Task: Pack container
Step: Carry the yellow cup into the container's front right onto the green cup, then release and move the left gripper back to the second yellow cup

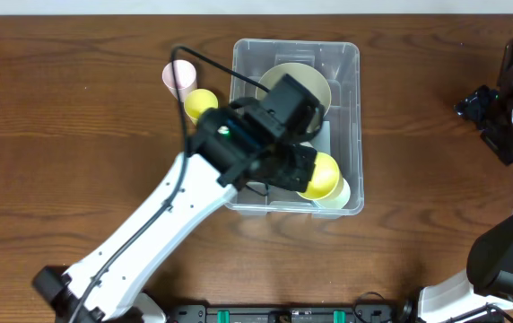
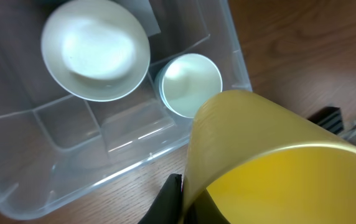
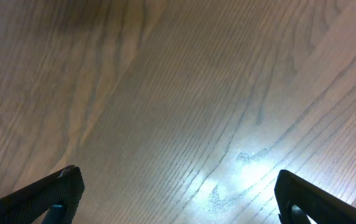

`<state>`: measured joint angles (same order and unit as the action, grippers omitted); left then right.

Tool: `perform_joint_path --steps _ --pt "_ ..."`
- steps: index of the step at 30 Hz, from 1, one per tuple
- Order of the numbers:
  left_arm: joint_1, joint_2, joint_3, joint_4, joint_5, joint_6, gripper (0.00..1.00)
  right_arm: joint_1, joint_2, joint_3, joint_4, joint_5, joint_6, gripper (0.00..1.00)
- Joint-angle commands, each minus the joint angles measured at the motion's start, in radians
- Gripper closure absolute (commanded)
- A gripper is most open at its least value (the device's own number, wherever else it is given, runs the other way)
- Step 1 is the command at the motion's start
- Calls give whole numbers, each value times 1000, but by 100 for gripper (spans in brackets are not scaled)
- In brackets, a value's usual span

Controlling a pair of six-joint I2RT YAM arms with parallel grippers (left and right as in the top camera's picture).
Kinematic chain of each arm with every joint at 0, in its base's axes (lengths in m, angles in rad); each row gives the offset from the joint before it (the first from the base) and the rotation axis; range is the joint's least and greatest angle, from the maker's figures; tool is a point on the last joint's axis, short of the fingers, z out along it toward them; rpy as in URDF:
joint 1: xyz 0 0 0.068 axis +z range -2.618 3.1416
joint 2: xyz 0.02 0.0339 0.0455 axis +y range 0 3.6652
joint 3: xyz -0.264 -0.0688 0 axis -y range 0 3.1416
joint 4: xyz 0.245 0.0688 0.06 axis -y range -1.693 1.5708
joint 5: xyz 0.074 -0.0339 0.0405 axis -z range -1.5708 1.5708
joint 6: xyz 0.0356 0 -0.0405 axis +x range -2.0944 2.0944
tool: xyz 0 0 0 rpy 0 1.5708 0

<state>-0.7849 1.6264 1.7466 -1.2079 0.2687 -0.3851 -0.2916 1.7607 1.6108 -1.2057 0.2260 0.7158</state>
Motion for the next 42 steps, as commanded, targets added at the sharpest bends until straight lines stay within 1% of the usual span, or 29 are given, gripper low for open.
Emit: perform_joint_path --steps 1,10,22,35,36,38,40,41,42 --pt "-18 66 -11 8 -34 -24 94 -3 -5 -1 2 21 13 1" --pt "-19 167 -11 95 -34 -24 94 -3 -5 -1 2 21 13 1" --pt "-19 249 -11 97 -34 -24 94 -3 -5 -1 2 21 13 1" --pt "-19 249 -11 69 -34 -24 92 -3 -5 -1 2 21 13 1" --pt "-19 249 -11 65 -34 -24 85 -3 -5 -1 2 21 13 1" --pt "-19 249 -11 61 -34 -23 65 -3 -5 -1 2 21 13 1" --pt "-19 249 -11 62 -34 -16 43 -3 -5 -1 2 21 13 1" --pt "-19 249 -11 63 -34 -16 32 -3 -5 -1 2 21 13 1" --pt "-19 249 -11 66 -34 -15 13 -3 -5 -1 2 21 13 1"
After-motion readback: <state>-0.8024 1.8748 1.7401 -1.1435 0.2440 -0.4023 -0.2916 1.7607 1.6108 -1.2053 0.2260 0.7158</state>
